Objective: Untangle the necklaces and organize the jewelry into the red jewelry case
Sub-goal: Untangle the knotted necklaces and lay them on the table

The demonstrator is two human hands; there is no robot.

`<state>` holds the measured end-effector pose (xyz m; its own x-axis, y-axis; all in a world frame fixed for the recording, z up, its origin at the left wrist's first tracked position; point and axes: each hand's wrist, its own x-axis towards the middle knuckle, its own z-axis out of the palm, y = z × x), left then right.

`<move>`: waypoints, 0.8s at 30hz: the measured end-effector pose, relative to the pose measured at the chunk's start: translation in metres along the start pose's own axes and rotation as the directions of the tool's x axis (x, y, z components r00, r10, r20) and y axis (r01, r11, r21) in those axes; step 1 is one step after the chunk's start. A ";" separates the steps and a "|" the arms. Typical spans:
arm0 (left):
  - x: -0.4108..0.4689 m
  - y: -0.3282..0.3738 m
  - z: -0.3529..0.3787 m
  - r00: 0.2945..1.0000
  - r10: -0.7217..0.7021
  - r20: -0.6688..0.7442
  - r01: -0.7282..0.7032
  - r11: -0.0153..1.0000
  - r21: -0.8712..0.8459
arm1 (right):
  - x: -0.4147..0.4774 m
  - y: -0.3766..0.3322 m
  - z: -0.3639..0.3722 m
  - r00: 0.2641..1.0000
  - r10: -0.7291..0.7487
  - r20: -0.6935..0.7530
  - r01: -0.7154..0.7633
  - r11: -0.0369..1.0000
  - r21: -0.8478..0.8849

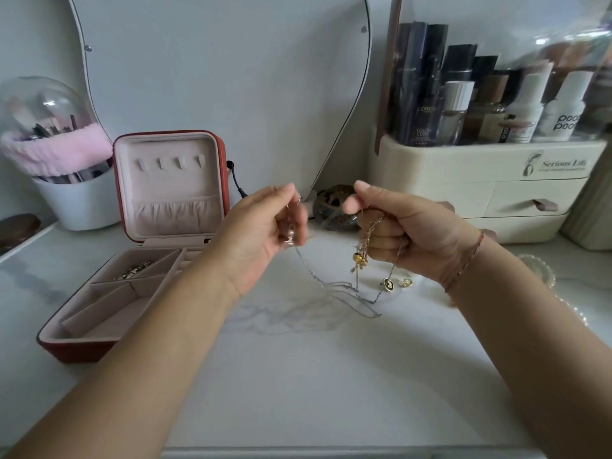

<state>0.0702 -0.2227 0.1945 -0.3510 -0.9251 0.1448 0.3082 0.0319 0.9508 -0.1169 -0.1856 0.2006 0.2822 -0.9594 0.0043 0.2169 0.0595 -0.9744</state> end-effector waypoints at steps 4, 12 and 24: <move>0.002 -0.006 -0.006 0.994 0.023 -0.109 0.017 0.934 0.357 | 0.000 0.002 0.001 0.997 0.062 -0.043 -0.065 0.996 -0.069; -0.007 0.000 -0.003 0.995 -0.035 0.089 -0.037 0.720 0.693 | 0.000 0.001 0.001 0.997 0.065 -0.040 -0.068 0.995 -0.079; -0.007 0.007 -0.008 0.992 0.073 0.102 -0.121 0.767 0.630 | -0.001 0.001 -0.002 0.993 0.103 -0.055 -0.111 0.978 -0.176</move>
<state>0.0818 -0.2191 0.1978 -0.4160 -0.8770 0.2407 -0.2784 0.3747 0.8843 -0.1188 -0.1849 0.1991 0.2514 -0.9618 -0.1087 0.0159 0.1164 -0.9931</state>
